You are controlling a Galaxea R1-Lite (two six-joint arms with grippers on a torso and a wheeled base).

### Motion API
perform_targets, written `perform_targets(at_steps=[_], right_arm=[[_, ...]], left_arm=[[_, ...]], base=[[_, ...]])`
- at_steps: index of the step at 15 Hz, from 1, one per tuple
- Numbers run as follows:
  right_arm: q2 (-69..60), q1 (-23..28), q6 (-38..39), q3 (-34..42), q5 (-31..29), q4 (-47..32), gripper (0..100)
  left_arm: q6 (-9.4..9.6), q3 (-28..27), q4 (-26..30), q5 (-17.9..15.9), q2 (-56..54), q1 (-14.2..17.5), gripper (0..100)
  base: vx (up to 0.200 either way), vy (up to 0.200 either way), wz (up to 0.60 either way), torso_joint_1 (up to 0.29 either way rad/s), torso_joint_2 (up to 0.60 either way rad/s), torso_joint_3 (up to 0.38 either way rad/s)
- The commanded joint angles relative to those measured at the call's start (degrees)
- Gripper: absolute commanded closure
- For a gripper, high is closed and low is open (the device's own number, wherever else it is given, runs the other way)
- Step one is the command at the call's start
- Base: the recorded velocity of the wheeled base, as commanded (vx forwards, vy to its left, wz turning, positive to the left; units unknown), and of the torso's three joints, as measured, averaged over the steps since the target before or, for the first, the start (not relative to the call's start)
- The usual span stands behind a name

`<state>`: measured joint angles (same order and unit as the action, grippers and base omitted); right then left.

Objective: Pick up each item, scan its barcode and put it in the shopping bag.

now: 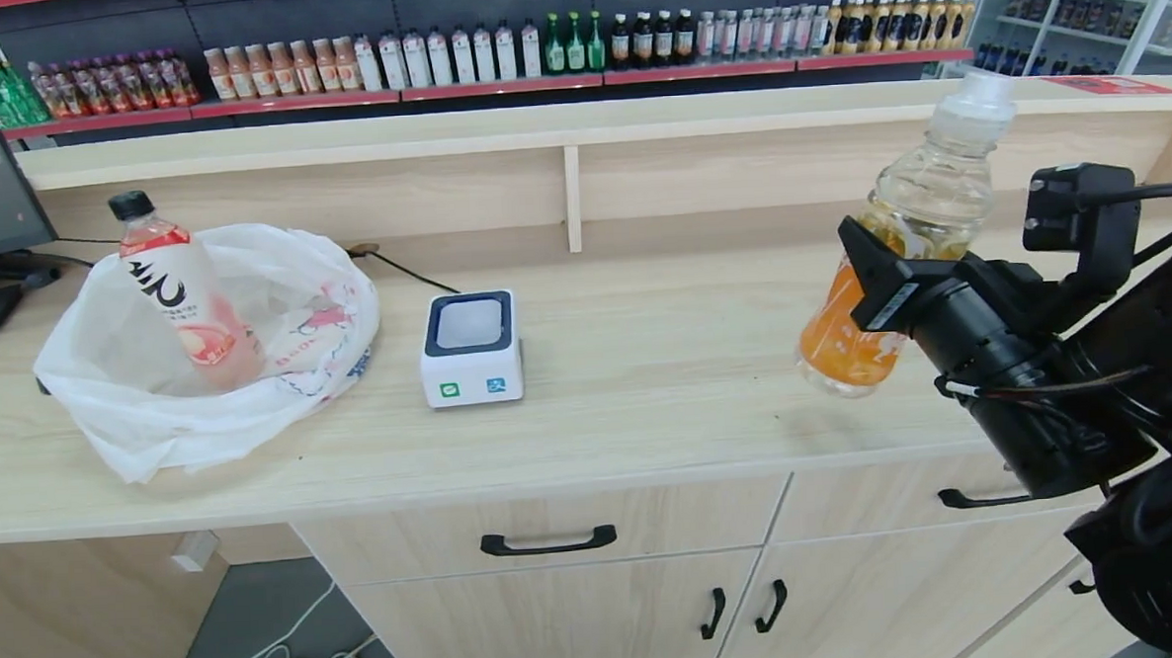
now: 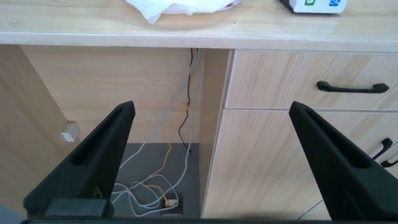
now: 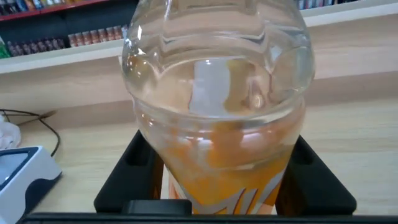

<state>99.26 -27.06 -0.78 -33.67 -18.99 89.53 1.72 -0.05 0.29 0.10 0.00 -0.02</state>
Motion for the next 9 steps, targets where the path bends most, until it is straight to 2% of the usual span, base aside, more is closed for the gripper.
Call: perform_targets(at_steps=[1,6,9], right_arm=[[-0.9,-0.2,0.0,-0.1,0.1,0.2,100],[-0.6,-0.2,-0.1,0.4,0.6,0.5,100],[0.0,-0.2,-0.1,0.0,0.6,0.5,100]], left_arm=[[-0.14,0.0,0.0,0.0,0.0,0.0,0],[-1.54,0.0,-0.1,0.1,0.0,0.0,0],[-1.54,0.0,-0.2,0.1,0.0,0.0,0]], base=[[0.0,0.2,0.0,-0.002,0.01,-0.002],[0.0,0.2,0.0,0.005,0.0,0.001],[0.0,0.2,0.0,-0.002,0.0,0.002]])
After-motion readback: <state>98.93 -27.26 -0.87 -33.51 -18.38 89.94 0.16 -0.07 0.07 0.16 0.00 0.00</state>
